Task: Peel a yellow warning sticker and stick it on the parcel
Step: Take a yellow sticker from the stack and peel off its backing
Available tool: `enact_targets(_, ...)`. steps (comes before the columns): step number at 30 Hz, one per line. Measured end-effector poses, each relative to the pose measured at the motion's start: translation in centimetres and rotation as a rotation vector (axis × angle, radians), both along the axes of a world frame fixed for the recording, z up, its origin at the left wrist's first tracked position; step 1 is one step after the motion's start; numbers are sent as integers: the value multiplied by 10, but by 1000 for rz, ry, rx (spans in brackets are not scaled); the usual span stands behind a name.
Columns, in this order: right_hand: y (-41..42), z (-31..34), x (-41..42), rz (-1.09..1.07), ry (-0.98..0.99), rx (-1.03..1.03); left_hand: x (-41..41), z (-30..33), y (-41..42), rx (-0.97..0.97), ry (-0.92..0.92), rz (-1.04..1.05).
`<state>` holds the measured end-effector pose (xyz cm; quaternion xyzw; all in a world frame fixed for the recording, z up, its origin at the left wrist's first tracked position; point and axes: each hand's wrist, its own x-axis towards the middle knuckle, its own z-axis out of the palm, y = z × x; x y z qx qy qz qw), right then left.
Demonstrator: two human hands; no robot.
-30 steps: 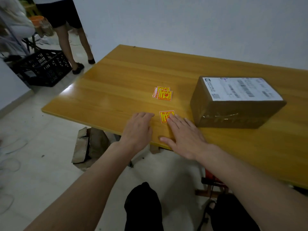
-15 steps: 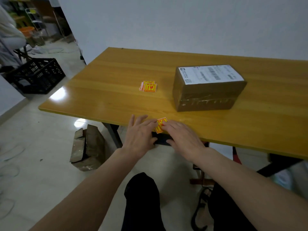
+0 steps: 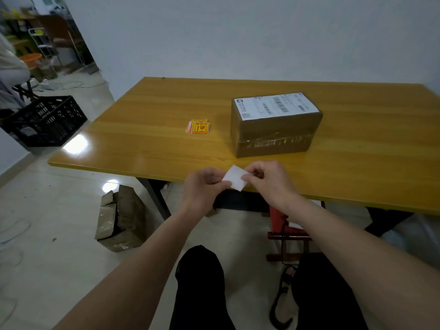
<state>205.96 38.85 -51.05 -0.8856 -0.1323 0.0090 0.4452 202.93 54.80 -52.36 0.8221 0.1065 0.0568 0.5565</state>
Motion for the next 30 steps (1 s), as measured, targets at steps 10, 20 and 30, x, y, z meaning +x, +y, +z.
enact_targets(10,-7,13,-20,-48,-39,28,-19,18,-30,3,-113,178)
enact_targets(20,-8,22,-23,-46,108,239,-28,25,-37,-171,-82,121)
enact_targets(30,-6,27,-29,3,-144,91,-31,28,-42,225,-284,226)
